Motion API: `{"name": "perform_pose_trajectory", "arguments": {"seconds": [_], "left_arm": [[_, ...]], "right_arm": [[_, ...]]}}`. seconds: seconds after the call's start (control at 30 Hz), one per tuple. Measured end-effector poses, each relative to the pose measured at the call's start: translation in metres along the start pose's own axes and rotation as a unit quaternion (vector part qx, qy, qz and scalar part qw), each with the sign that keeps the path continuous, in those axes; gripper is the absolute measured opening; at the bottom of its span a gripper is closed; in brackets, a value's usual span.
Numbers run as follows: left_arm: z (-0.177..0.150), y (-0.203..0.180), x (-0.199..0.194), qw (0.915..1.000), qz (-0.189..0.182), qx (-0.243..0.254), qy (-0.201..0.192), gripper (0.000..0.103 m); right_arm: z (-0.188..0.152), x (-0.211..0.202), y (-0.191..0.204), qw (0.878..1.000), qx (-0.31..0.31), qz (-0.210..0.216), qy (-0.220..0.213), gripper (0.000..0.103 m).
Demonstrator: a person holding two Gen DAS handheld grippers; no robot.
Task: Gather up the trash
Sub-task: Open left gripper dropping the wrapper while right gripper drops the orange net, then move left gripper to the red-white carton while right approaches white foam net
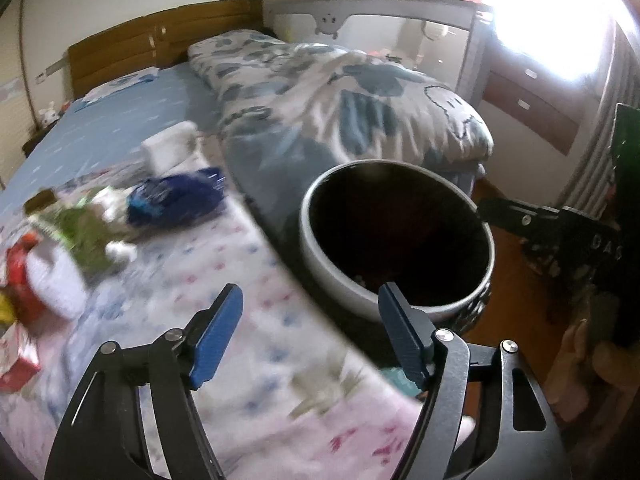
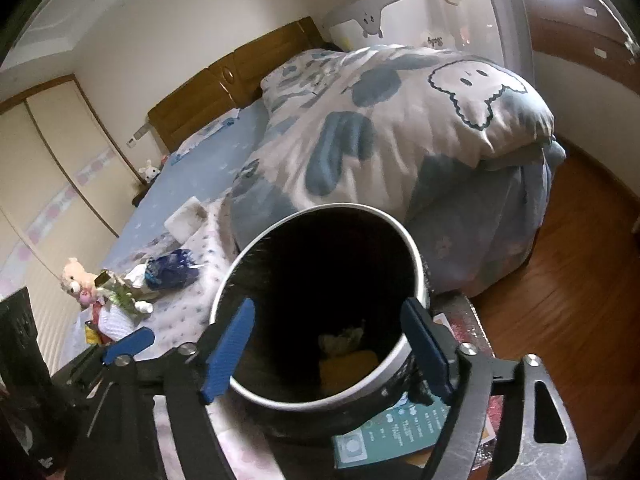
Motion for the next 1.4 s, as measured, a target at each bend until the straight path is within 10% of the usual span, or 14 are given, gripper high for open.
{"name": "perform_pose_trajectory", "arguments": {"seconds": [0.77, 1.4], "left_arm": [[-0.09, 0.14, -0.097, 0.9848, 0.112, -0.129, -0.03, 0.075], [-0.127, 0.241, -0.13, 0.9787, 0.148, -0.142, -0.009, 0.086]], "right_arm": [[-0.072, 0.006, 0.148, 0.991, -0.099, 0.093, 0.022, 0.09], [-0.106, 0.03, 0.241, 0.975, -0.16, 0.145, 0.054, 0.09]]}}
Point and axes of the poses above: each gripper's, at about its wrist camera, not at the fingertips, and x roughly the way its jaws point, y to its left, z to its top, the point moved 2 cm from there along x, roughly the way its jaws point, and after that the axes turned 7 degrees about -z, right-handed, at the moved point
